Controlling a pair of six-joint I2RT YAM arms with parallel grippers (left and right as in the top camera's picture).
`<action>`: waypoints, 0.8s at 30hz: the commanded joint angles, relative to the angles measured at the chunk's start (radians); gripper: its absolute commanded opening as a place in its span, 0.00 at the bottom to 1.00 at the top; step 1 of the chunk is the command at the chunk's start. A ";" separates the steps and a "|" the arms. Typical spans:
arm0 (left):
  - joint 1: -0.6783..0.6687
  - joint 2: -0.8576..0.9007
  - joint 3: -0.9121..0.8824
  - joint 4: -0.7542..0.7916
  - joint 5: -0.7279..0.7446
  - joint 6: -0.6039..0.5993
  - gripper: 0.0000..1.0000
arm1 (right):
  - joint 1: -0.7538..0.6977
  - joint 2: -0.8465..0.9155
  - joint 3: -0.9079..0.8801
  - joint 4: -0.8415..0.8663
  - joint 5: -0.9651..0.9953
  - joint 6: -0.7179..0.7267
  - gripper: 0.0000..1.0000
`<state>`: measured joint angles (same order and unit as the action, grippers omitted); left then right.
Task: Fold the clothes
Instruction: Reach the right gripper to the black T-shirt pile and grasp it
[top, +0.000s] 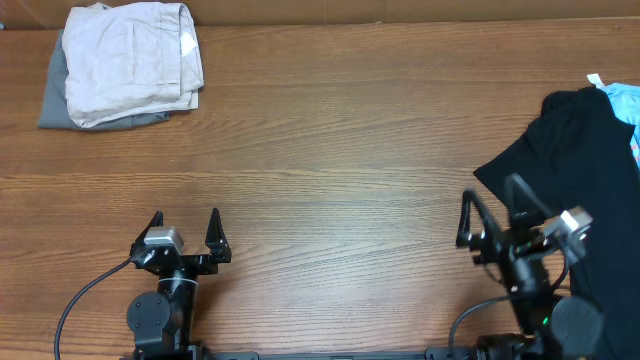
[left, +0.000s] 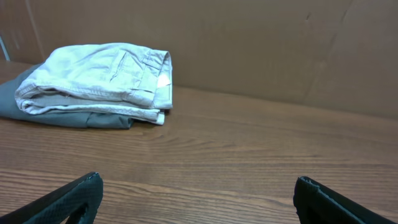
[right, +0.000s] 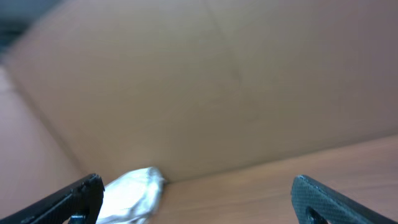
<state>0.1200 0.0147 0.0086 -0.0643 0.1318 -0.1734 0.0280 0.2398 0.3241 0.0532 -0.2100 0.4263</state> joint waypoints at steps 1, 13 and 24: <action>0.005 -0.010 -0.004 -0.003 -0.012 0.019 1.00 | 0.004 0.183 0.180 -0.120 0.174 -0.219 1.00; 0.005 -0.010 -0.004 -0.003 -0.012 0.020 1.00 | -0.003 1.076 0.762 -0.656 0.486 -0.378 1.00; 0.005 -0.010 -0.004 -0.003 -0.012 0.019 1.00 | -0.051 1.500 0.909 -0.719 0.503 -0.431 0.99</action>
<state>0.1200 0.0147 0.0086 -0.0643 0.1299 -0.1734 0.0132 1.6730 1.2060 -0.6529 0.2676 0.0204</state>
